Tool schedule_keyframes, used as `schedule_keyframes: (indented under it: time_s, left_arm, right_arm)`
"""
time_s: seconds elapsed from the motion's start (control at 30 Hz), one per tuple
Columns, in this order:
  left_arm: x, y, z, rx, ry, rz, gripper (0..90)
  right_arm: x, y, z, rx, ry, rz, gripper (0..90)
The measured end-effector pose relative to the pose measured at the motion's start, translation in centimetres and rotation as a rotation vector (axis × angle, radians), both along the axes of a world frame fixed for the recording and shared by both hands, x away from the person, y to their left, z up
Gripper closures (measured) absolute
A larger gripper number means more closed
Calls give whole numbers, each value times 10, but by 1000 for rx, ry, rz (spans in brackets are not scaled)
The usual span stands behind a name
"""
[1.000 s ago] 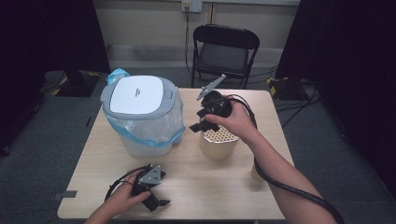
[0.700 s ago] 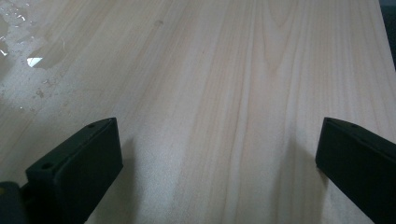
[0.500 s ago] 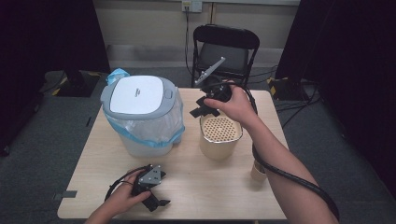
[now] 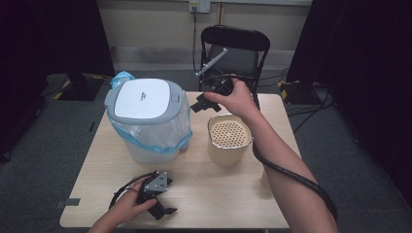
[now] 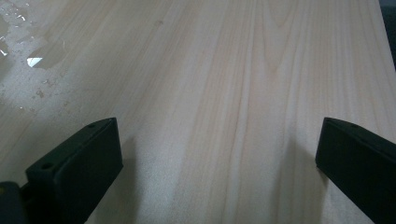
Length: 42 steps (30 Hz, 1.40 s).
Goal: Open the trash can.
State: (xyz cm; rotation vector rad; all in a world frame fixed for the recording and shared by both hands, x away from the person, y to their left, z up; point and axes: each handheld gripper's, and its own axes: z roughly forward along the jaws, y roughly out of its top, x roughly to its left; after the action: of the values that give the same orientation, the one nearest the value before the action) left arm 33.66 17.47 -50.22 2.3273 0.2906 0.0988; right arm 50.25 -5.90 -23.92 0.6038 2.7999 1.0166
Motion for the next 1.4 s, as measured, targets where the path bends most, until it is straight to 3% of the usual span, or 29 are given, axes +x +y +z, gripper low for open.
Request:
schedule_keyframes:
  time_s: [0.5, 0.63, 1.1, 1.4]
  left_arm:
    - [0, 0, -1, -3, -5, 6, 0]
    - [0, 0, 0, -4, -4, 5, 0]
    - [0, 0, 0, -3, -5, 6, 0]
    - [0, 0, 0, -4, -4, 5, 0]
  right_arm:
    - [15, 11, 13, 45, -28, -20, 619]
    - [16, 19, 12, 34, -43, -13, 656]
    - [26, 43, 5, 92, -63, -15, 755]
    - [29, 53, -1, 73, -53, -2, 768]
